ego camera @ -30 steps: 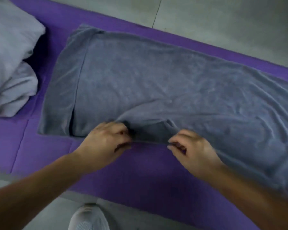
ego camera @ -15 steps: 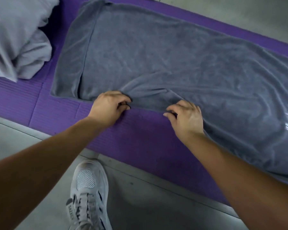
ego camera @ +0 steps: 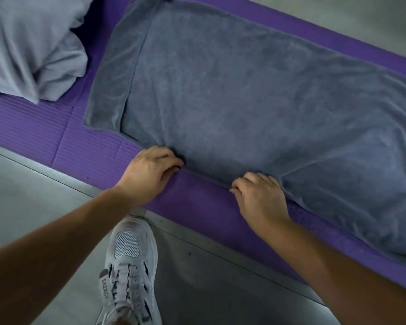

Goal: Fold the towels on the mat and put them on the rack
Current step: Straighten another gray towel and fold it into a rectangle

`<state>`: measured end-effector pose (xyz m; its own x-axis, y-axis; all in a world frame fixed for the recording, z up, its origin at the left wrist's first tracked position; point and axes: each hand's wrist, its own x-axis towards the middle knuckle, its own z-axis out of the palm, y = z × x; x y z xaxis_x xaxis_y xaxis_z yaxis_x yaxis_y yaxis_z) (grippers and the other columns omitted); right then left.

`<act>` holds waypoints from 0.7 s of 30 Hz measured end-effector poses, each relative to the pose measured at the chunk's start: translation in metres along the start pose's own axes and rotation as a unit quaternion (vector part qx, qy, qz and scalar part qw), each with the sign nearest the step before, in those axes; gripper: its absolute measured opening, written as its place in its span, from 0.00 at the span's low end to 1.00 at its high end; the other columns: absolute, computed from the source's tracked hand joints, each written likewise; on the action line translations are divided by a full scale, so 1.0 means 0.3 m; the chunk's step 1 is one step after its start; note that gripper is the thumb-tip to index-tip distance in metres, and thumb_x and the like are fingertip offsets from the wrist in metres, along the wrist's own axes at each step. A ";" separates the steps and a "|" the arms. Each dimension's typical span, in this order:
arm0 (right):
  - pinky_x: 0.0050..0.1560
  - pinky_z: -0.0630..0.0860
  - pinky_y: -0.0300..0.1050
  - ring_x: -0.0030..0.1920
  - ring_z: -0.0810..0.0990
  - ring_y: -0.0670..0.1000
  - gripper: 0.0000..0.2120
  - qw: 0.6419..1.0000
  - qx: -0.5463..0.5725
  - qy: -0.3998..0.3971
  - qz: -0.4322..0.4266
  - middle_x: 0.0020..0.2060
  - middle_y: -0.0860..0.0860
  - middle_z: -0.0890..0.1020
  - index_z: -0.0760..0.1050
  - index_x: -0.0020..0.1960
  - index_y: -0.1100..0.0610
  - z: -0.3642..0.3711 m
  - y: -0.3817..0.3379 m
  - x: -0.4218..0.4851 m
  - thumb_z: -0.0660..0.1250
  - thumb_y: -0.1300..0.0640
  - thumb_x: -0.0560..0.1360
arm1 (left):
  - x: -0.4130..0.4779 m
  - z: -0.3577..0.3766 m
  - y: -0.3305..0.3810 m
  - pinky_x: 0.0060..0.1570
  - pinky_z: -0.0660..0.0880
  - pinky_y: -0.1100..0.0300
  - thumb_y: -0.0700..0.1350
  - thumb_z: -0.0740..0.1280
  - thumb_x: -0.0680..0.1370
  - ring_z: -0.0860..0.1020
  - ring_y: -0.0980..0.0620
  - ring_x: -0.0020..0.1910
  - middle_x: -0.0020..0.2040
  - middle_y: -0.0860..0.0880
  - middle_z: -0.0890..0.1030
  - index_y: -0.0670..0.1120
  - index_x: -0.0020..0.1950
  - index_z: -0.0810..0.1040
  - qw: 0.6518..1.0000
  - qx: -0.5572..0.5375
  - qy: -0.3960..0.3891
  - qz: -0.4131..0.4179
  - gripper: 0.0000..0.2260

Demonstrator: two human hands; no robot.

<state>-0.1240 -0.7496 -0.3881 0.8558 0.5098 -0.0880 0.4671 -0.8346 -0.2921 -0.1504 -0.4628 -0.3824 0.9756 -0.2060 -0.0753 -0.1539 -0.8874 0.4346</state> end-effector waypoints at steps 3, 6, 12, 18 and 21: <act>0.36 0.74 0.44 0.40 0.80 0.52 0.02 0.997 0.070 -0.007 0.014 0.38 0.47 0.80 0.82 0.44 0.53 -0.053 -0.015 0.025 0.75 0.56 0.73 | 0.024 -0.037 -0.024 0.55 0.77 0.49 0.51 0.64 0.79 0.80 0.42 0.51 0.52 0.46 0.81 0.45 0.60 0.82 0.995 -0.028 0.053 -0.076 0.15; 0.39 0.75 0.44 0.42 0.80 0.51 0.02 0.992 0.124 -0.020 -0.004 0.40 0.46 0.80 0.82 0.48 0.53 -0.116 -0.045 0.149 0.71 0.56 0.76 | 0.052 -0.117 -0.105 0.59 0.74 0.49 0.50 0.65 0.78 0.76 0.39 0.57 0.56 0.41 0.78 0.45 0.60 0.79 0.935 -0.073 0.169 -0.303 0.14; 0.55 0.75 0.46 0.51 0.82 0.56 0.10 0.983 0.179 -0.038 -0.025 0.52 0.54 0.83 0.82 0.58 0.56 -0.138 -0.183 0.672 0.69 0.56 0.78 | 0.067 -0.256 -0.306 0.64 0.70 0.45 0.52 0.70 0.78 0.70 0.37 0.67 0.66 0.38 0.72 0.44 0.66 0.73 0.809 -0.120 0.160 -0.553 0.20; 0.54 0.67 0.29 0.52 0.77 0.45 0.18 0.979 0.204 -0.010 0.010 0.66 0.55 0.77 0.76 0.68 0.59 -0.117 -0.347 1.197 0.66 0.53 0.81 | 0.051 -0.293 -0.413 0.55 0.78 0.50 0.51 0.75 0.74 0.81 0.44 0.54 0.51 0.47 0.83 0.48 0.52 0.81 0.789 -0.197 0.131 -0.568 0.11; 0.65 0.70 0.44 0.63 0.77 0.55 0.19 0.987 0.159 0.024 0.024 0.63 0.56 0.80 0.78 0.67 0.57 -0.107 -0.401 1.388 0.64 0.48 0.80 | 0.034 -0.286 -0.429 0.48 0.77 0.54 0.53 0.74 0.75 0.80 0.47 0.49 0.44 0.52 0.82 0.50 0.47 0.81 0.797 -0.203 0.095 -0.560 0.08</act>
<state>0.1834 -0.4435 -0.3589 0.8881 0.4547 -0.0667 0.3386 -0.7454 -0.5742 -0.1073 -0.3154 -0.3622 0.4770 0.7229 -0.4999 0.8570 -0.2562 0.4472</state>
